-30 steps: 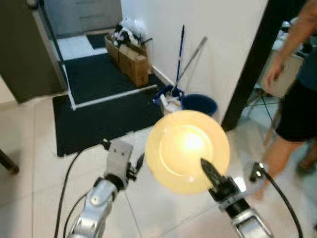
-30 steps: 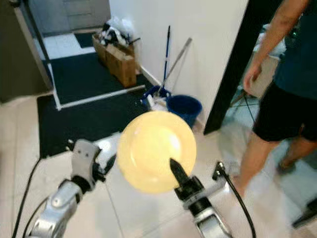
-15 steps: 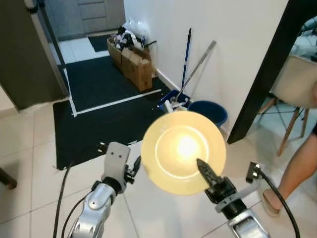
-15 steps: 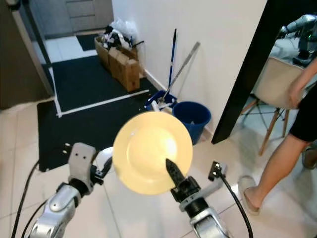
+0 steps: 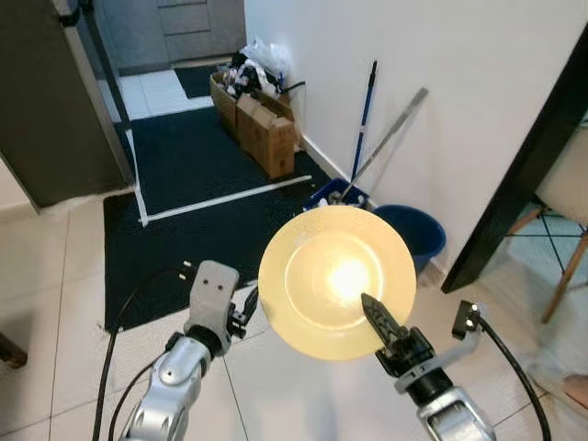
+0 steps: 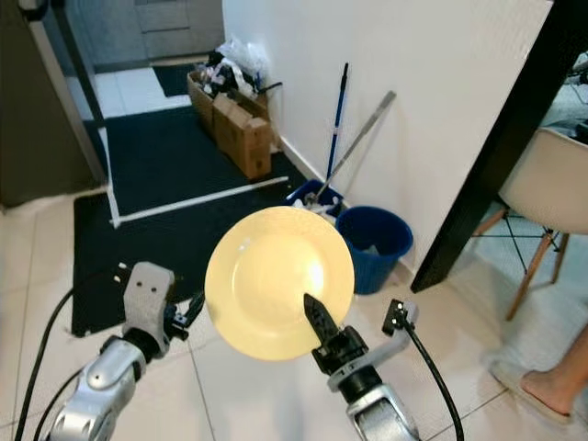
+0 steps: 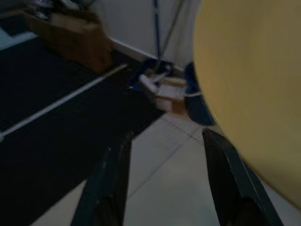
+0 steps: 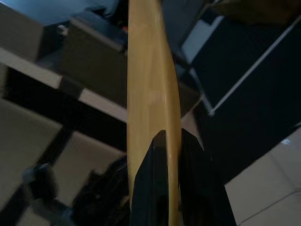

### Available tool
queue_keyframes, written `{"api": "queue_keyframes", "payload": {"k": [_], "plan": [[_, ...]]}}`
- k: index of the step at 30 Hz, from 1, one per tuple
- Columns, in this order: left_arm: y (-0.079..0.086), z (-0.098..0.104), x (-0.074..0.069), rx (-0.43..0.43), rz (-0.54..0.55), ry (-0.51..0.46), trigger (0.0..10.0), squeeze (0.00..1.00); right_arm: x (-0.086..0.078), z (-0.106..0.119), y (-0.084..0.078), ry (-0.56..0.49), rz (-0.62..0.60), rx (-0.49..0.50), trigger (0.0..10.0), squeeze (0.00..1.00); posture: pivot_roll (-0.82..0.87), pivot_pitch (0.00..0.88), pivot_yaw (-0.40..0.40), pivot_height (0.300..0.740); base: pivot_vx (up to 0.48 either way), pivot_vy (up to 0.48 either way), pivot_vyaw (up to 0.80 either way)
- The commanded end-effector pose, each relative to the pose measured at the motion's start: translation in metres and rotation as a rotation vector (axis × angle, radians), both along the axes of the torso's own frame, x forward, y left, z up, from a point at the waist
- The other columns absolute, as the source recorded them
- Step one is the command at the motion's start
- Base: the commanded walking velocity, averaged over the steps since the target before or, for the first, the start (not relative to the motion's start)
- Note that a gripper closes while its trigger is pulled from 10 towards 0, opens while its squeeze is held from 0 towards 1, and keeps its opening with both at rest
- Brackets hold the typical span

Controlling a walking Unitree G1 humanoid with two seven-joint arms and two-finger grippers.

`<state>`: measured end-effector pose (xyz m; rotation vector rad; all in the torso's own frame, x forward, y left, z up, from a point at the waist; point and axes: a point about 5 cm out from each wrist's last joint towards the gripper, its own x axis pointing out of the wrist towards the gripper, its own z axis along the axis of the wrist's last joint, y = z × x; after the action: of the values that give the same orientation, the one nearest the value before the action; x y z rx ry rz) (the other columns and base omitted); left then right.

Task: Setting the table

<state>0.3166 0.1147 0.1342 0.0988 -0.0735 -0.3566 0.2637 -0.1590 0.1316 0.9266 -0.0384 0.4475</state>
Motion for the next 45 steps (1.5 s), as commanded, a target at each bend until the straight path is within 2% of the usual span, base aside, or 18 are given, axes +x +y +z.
{"api": "queue_keyframes", "payload": {"k": [1,45], "plan": [[0.0032,-0.0075,-0.0023,0.021,0.003,0.026,10.0,0.00,-0.0001,-0.0007,0.0039,0.000,0.016,0.009,10.0,0.00,-0.03,0.095,0.087,0.740,0.480,0.000,0.00],[0.0021,-0.0088,-0.0002,0.022,0.005,0.028,10.0,0.00,-0.0003,0.0002,0.0079,-0.013,0.039,-0.015,10.0,0.00,-0.03,0.092,0.087,0.740,0.480,0.000,0.00]]}}
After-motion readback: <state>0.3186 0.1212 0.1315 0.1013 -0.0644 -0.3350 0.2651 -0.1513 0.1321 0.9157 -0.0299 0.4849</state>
